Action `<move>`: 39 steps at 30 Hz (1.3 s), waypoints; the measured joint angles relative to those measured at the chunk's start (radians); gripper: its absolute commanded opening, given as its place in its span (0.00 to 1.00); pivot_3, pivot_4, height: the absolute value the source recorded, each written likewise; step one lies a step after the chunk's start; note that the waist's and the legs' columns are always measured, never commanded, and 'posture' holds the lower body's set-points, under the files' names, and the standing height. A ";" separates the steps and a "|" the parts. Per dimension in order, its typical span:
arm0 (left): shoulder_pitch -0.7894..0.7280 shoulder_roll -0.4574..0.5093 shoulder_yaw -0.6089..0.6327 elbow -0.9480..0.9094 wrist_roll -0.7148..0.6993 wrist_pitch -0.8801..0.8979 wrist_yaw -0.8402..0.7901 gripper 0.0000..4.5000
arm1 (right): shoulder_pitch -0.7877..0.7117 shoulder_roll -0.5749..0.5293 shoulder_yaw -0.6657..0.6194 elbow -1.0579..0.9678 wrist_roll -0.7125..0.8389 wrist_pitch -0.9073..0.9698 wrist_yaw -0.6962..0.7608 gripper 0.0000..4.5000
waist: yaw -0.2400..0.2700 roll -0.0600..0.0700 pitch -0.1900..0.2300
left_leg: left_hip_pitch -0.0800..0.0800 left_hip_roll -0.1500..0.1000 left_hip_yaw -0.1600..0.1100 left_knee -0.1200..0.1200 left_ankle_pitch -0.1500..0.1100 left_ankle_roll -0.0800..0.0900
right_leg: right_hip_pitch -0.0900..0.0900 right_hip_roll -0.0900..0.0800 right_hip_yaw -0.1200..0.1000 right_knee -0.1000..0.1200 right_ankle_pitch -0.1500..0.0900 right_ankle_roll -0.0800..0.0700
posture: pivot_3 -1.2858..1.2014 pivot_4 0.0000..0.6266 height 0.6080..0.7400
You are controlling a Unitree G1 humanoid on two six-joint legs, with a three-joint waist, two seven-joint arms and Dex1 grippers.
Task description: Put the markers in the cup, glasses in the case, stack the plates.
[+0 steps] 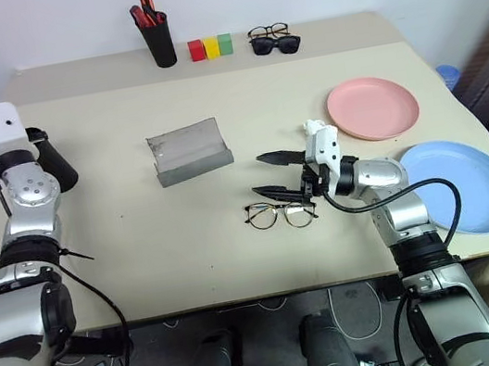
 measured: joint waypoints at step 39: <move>-0.159 -0.020 -0.555 -0.250 -0.261 0.846 -1.632 0.18 | 0.313 -0.090 -0.149 -0.389 0.041 0.129 -0.242 0.68 | 0.002 0.001 0.000 | -0.012 0.000 -0.001 0.003 0.000 0.001 | -0.009 0.000 0.000 -0.001 -0.003 -0.006 | 0.52 0.24 1.00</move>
